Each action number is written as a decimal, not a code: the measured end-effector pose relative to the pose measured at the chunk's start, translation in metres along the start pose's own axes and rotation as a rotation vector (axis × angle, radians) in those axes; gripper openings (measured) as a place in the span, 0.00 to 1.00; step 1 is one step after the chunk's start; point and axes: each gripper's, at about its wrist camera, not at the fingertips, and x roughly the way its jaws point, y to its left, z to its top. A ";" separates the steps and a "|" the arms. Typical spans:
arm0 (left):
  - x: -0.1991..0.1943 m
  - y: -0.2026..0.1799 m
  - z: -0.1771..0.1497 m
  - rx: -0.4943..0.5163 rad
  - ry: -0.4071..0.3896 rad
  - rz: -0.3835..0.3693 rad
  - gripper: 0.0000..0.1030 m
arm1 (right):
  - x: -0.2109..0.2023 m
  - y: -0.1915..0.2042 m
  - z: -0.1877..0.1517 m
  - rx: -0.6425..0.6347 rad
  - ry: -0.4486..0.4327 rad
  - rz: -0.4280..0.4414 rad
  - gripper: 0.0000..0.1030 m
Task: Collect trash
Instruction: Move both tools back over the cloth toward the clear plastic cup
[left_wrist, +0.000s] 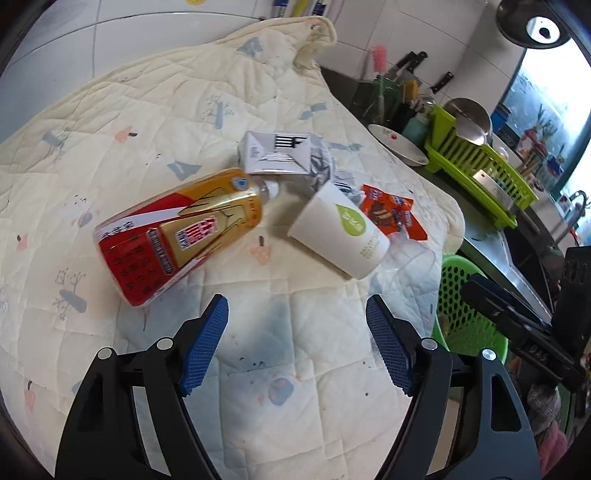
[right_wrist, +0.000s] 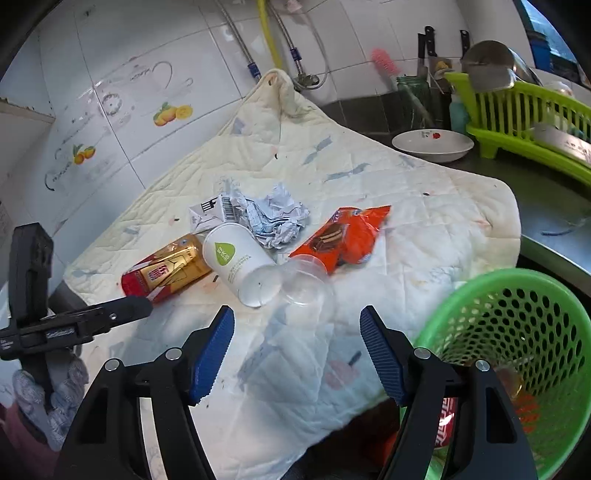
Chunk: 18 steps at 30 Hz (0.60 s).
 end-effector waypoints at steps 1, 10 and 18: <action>0.000 0.002 0.000 -0.006 0.000 -0.001 0.74 | 0.004 0.003 0.001 -0.016 0.004 -0.004 0.67; 0.001 0.011 0.001 -0.037 0.002 -0.001 0.74 | 0.046 0.024 0.001 -0.101 0.027 -0.069 0.67; 0.002 0.016 0.003 -0.063 0.004 -0.006 0.74 | 0.066 0.025 0.002 -0.119 0.037 -0.109 0.64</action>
